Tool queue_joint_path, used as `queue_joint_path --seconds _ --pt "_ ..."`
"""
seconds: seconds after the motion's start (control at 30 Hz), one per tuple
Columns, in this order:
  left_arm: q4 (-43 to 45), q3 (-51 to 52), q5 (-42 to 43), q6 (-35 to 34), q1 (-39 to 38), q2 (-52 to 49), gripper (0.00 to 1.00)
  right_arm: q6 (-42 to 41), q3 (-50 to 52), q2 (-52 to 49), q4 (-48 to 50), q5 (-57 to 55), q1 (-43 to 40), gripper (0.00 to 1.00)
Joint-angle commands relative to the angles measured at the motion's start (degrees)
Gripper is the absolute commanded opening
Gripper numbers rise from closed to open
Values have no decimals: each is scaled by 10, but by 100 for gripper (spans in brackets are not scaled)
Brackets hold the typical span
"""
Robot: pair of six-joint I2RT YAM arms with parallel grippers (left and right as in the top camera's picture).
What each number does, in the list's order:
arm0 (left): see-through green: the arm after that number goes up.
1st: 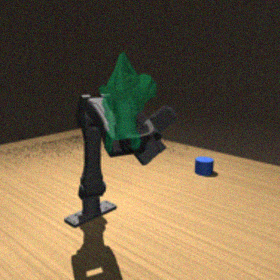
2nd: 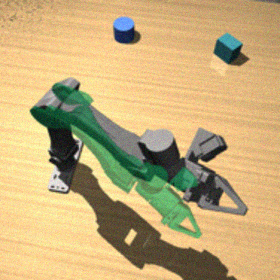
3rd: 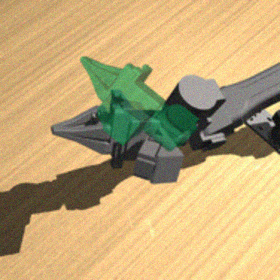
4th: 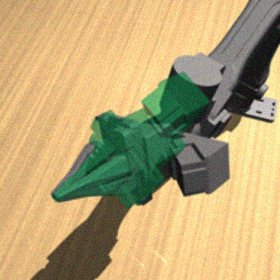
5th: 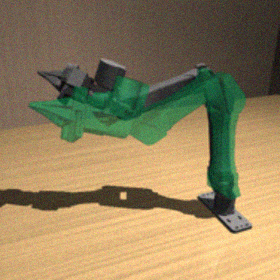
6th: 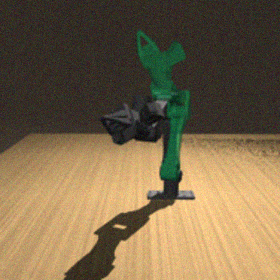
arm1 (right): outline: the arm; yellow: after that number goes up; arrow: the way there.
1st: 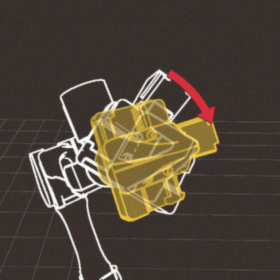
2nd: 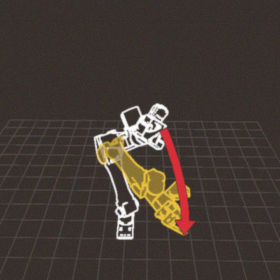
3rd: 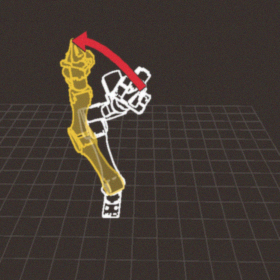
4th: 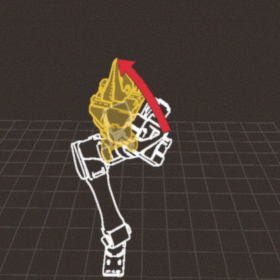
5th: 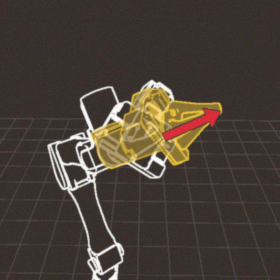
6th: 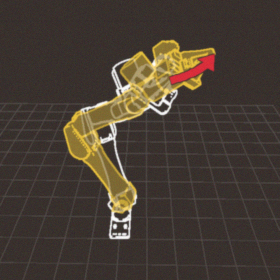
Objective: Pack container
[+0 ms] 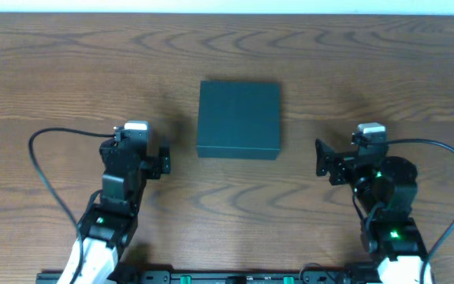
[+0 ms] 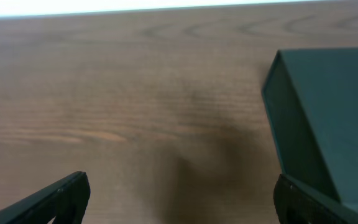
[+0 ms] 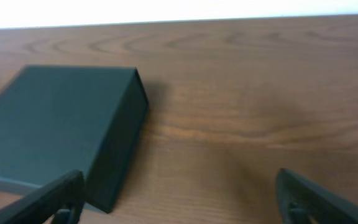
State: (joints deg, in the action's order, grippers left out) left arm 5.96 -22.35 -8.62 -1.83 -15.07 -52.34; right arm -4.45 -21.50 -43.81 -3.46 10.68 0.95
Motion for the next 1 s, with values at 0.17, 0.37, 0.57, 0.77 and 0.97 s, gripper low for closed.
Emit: queue_joint_path --seconds 0.17,0.37,0.57,0.77,0.97 --pt "64 25 -8 -164 59 -65 95 -37 105 11 92 37 -25 99" --pt "77 69 19 -172 82 -64 95 -37 133 12 118 43 -28 99" --pt "179 163 25 -200 83 -64 95 -37 167 12 169 57 -28 99" --pt "258 221 38 -219 83 -64 95 -63 186 15 228 89 -31 99" --pt "253 221 38 -189 83 -64 95 -63 198 30 220 89 -62 99"
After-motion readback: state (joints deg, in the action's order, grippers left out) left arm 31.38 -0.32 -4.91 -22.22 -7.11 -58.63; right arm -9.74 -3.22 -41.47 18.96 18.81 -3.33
